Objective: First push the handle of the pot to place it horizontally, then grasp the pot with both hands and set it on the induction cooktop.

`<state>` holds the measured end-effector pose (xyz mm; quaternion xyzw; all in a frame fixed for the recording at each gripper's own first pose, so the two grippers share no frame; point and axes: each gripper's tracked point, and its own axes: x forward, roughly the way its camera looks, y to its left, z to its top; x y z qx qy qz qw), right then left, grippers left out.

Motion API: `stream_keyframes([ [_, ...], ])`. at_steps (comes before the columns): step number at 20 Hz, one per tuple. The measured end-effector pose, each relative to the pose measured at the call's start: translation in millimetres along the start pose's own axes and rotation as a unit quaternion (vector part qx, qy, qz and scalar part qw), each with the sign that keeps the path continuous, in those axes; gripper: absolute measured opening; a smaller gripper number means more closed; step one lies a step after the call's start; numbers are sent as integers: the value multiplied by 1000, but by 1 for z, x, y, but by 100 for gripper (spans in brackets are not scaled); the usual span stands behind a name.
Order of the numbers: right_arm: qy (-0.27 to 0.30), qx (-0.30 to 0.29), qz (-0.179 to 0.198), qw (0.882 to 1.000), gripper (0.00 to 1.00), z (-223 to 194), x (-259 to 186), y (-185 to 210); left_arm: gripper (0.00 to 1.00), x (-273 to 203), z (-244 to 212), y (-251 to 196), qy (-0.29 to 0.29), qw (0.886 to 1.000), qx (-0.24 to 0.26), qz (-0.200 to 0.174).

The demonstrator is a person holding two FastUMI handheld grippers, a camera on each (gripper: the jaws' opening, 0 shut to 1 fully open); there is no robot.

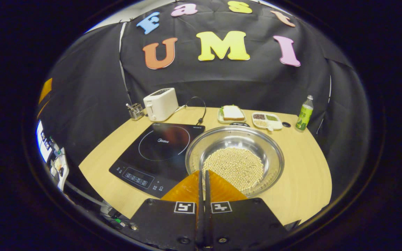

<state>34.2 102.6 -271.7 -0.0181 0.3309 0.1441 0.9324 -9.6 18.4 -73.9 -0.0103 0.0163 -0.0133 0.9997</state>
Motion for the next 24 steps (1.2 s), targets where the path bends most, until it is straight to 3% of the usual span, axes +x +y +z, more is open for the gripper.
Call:
stream_keyframes([
  [11,81,17,13,996,4,-58,41,17,96,-10,0,5,-3,1000,0,-6],
  [20,91,21,14,995,3,-69,44,8,97,-16,0,-7,-4,1000,-1,-21],
  [24,110,30,14,993,1,-82,42,1,97,-17,-3,-5,-4,1000,7,-8],
])
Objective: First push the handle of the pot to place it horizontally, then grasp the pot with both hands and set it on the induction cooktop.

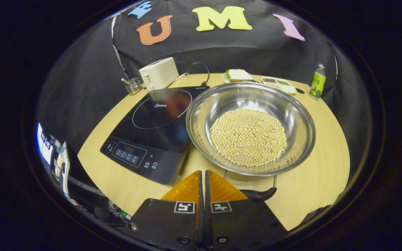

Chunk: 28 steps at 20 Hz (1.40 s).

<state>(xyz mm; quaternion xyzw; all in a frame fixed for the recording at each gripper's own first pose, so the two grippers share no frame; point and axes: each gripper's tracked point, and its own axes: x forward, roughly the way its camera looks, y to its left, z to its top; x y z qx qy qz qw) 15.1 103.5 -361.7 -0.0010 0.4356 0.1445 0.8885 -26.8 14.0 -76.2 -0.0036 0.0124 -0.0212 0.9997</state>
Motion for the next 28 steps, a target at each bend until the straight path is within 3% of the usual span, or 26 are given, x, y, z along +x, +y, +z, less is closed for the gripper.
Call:
stream_keyframes([
  [16,-10,25,-11,1000,4,-6,-11,-54,97,-3,-12,-17,25,999,-32,-15],
  [21,-18,40,-20,999,0,-3,-15,-78,97,-5,-2,-18,12,999,-33,-16],
  [23,-24,44,-25,998,0,-1,-16,-90,100,-7,2,-21,7,999,-38,-20],
  [28,-39,54,-35,997,4,3,-19,-116,97,-6,8,-25,1,999,-34,-19],
])
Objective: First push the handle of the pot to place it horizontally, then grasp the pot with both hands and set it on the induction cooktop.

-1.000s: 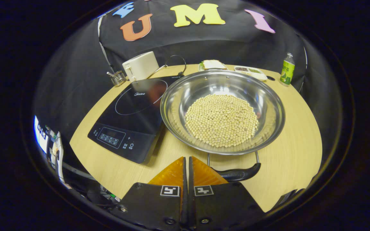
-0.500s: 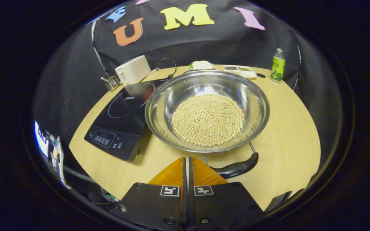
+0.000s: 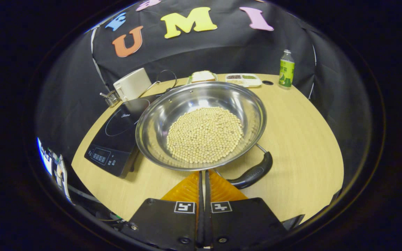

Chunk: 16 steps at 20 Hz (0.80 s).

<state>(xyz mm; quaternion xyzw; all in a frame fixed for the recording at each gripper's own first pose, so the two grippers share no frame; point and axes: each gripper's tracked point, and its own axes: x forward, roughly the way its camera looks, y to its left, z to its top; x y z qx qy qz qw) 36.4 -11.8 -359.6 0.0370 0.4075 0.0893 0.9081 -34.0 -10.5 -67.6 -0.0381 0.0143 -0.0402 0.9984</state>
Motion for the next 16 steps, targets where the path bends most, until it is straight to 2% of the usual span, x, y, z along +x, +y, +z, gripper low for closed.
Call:
stream_keyframes([
  [2,-5,2,-3,1000,0,3,0,-9,97,-3,-4,-5,3,1000,-4,-3],
  [3,-5,4,-5,1000,4,5,-1,-14,97,-4,-1,-8,2,1000,-4,-4],
  [13,-14,-10,-10,1000,4,19,4,-55,97,-13,-5,-36,9,999,-2,-37],
  [16,-15,-8,-10,1000,4,22,10,-65,97,-11,-6,-36,9,999,2,-34],
])
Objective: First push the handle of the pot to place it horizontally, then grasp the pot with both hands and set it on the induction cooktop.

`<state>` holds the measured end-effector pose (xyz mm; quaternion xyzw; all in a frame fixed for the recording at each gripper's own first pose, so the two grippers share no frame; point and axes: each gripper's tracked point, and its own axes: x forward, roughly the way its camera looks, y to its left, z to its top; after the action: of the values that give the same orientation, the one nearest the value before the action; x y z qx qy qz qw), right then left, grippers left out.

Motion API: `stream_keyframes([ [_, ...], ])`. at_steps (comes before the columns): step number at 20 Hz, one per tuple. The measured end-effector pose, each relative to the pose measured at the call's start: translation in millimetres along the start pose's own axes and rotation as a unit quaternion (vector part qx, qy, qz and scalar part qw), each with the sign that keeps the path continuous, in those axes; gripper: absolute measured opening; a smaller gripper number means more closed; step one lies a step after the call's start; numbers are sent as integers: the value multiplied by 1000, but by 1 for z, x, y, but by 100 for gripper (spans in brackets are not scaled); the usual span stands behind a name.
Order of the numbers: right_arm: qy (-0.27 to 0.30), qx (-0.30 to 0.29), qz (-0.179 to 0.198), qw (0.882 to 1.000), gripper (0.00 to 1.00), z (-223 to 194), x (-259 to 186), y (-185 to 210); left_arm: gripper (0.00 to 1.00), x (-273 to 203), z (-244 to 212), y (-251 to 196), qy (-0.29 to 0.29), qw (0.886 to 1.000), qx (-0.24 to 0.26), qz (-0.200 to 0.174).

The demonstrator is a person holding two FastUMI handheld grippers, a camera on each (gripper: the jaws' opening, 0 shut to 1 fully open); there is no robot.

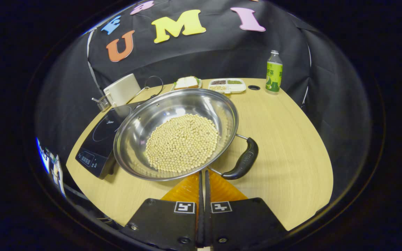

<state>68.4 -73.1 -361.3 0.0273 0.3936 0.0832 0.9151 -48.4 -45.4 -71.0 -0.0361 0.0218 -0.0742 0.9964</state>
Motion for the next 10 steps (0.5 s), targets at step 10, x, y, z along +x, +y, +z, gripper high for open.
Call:
stream_keyframes([
  [10,-6,-23,-10,1000,4,26,21,-33,96,26,1,-12,3,1000,-12,-2],
])
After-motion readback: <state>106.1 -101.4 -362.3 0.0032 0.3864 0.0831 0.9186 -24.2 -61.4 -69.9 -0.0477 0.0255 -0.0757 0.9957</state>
